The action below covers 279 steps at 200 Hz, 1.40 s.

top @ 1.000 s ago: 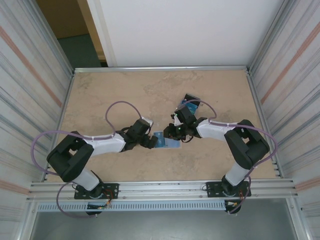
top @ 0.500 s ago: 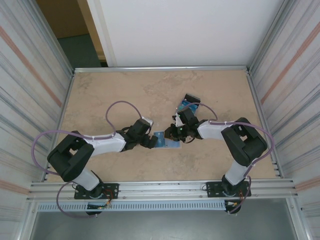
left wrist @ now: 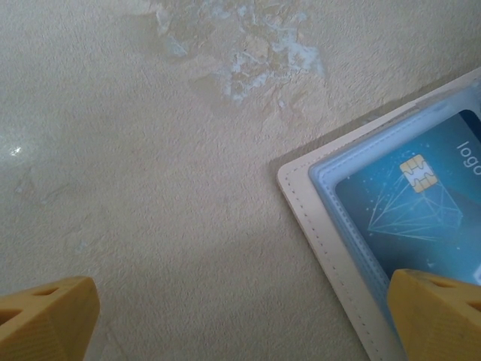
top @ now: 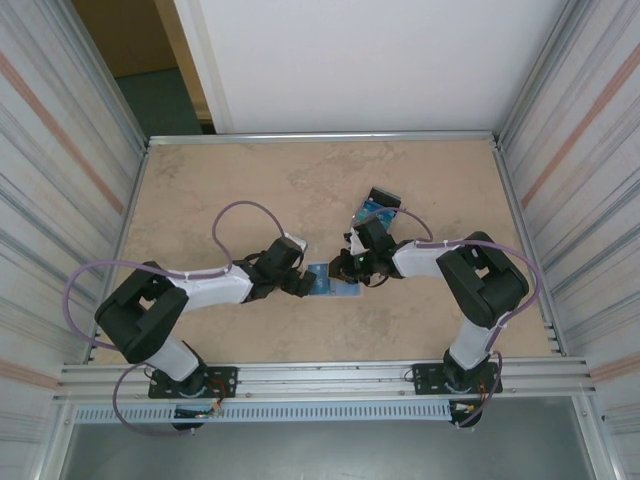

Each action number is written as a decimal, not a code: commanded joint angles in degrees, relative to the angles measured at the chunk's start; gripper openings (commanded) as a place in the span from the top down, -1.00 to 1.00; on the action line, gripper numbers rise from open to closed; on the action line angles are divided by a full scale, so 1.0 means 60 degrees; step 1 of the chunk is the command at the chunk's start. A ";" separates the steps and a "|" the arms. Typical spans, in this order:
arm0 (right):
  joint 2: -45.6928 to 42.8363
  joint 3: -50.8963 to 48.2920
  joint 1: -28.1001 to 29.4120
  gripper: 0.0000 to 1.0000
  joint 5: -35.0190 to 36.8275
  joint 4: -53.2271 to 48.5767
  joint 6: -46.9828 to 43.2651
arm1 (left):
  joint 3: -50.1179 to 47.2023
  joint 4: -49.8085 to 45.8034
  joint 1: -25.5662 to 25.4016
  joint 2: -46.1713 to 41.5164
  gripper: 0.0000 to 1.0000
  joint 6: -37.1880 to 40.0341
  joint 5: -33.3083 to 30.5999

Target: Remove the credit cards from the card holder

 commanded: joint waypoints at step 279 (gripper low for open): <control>-0.0063 -0.0508 -0.0595 1.00 -0.0587 0.0588 0.0056 | 0.0287 -0.0712 -0.0178 0.0082 -0.98 -0.0016 -0.0445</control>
